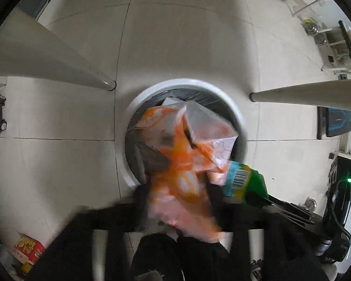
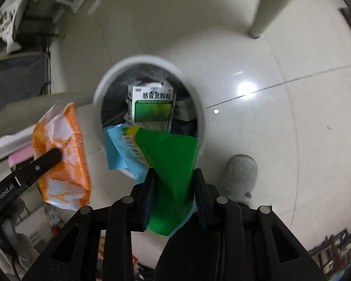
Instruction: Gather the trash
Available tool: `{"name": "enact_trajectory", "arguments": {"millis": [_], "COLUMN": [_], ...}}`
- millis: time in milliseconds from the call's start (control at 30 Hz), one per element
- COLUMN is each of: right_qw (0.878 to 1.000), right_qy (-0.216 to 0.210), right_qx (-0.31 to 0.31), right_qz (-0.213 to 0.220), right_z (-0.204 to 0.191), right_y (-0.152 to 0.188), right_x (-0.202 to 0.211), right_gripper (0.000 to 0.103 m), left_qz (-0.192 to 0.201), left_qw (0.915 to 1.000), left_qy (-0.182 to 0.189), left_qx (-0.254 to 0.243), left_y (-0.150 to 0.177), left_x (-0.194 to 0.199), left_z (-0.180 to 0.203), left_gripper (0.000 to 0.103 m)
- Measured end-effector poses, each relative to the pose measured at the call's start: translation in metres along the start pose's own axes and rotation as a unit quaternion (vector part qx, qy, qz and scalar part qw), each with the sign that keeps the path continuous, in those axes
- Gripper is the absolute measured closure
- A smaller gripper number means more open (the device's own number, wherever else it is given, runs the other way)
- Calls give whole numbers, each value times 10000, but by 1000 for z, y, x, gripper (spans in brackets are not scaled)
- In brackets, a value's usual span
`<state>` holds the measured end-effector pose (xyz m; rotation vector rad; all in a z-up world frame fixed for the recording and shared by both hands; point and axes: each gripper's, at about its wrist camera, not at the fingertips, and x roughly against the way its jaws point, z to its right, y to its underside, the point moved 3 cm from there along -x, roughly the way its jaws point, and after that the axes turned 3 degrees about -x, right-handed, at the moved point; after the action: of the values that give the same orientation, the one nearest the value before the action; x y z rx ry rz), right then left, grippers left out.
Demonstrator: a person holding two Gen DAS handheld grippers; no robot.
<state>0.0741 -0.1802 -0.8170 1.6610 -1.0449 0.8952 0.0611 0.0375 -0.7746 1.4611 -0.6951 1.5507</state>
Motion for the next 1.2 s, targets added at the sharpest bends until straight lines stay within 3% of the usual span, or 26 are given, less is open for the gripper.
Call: {"name": "enact_trajectory", "arguments": {"millis": [33,100,167,333,533,633,1033,1200], "right_qw": [10000,10000,9998,9927,9757,9714,9660,9643], "right_qy": [38,62,111,812,1380,1458,1185,930], "right_qx": [27,42,133,626,1067,1127,1548,1669], "right_qz": [-50,-62,30,641,1328,1499,1700,1832], "right_z": [-2,4,4,-8,-42,-58,-114,-127], "right_y": [-6,-10,-8,11,48,69,188,236], "right_x": [-11,-25,-24,13,96,141,351,429], "right_gripper": [58,39,12,1,0,0,0,0], "left_qz": [8,18,22,377,754,888,1225,1399], "left_qw": [10000,9999,9999,9981,9946,9936,9914,9898], "left_qy": [22,39,-39,-474,-700,-699,-433,-147], "left_qx": [36,112,137,110,105,82,-140,-242], "left_y": [5,7,16,43,85,104,192,221], "left_x": [-4,-5,1,45,136,183,353,416], "left_z": [-3,-6,-9,-7,-18,-21,18,31], "left_gripper": [18,17,15,14,14,14,14,14]}}
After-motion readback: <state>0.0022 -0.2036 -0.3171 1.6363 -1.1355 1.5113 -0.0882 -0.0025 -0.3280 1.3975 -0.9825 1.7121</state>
